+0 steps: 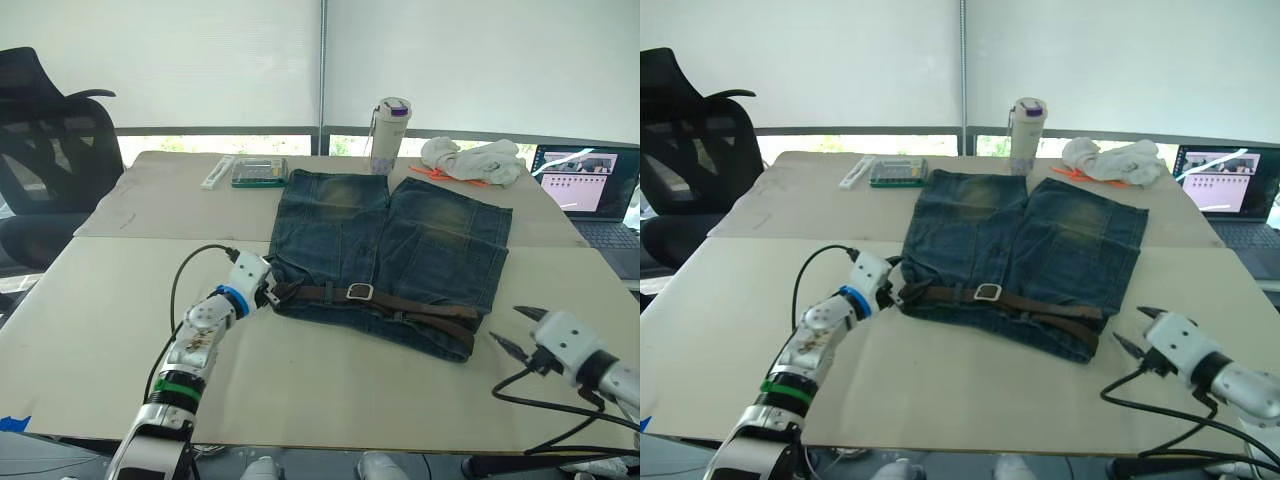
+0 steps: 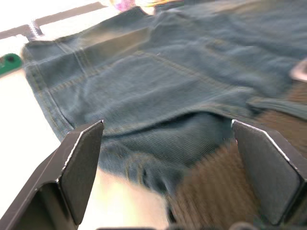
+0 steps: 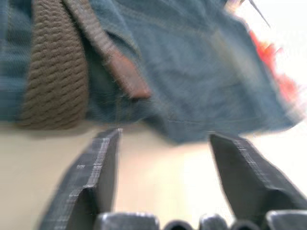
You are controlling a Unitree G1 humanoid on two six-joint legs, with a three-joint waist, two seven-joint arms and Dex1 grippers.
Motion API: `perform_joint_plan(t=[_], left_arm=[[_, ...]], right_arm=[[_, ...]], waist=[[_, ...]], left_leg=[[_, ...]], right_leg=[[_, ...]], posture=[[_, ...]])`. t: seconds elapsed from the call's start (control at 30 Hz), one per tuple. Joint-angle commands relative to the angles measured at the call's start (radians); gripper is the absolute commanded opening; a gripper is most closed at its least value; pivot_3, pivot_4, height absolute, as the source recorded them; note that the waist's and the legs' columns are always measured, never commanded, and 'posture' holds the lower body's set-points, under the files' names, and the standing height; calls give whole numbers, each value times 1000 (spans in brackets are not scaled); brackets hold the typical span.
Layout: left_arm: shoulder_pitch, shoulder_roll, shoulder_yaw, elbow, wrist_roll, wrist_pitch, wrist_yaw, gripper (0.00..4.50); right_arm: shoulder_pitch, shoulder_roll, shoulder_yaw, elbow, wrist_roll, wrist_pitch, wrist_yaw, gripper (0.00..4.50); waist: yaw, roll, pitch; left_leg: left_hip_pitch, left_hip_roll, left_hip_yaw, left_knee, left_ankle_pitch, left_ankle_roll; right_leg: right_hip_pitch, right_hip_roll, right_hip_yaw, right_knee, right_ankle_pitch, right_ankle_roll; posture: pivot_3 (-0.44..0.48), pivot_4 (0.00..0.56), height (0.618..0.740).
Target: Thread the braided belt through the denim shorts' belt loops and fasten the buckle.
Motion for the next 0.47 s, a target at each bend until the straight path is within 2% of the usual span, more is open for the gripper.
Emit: perform_joint_plan(t=[0.03,0.13,0.27,0.47], left_arm=[[57,75,28,-187,-88,129,-96,4500],[147,144,49,-320,-142,209,-149,4500],[253,183,62,-441,-171,264,-161,4500],[346,207,73,-505,-159,263,-155,4500]], right_arm=[[17,1,-57,-52,167,140,103,4463],[-4,19,-73,-57,259,221,148,4463],[-34,24,-87,-13,259,225,174,4463],[-56,36,-94,22,238,214,199,4463]], waist=[[-1,0,0],[-5,0,0],[-2,0,0],[6,0,0]], left_leg=[[0,0,0,0,0,0],[1,1,0,0,0,0],[1,1,0,0,0,0],[0,1,0,-1,0,0]], right_leg=[[0,0,0,0,0,0],[0,0,0,0,0,-1],[0,0,-1,0,-1,-1],[-1,0,-1,-1,-1,-1]], posture=[[0,150,737],[0,150,737],[0,150,737],[0,150,737]])
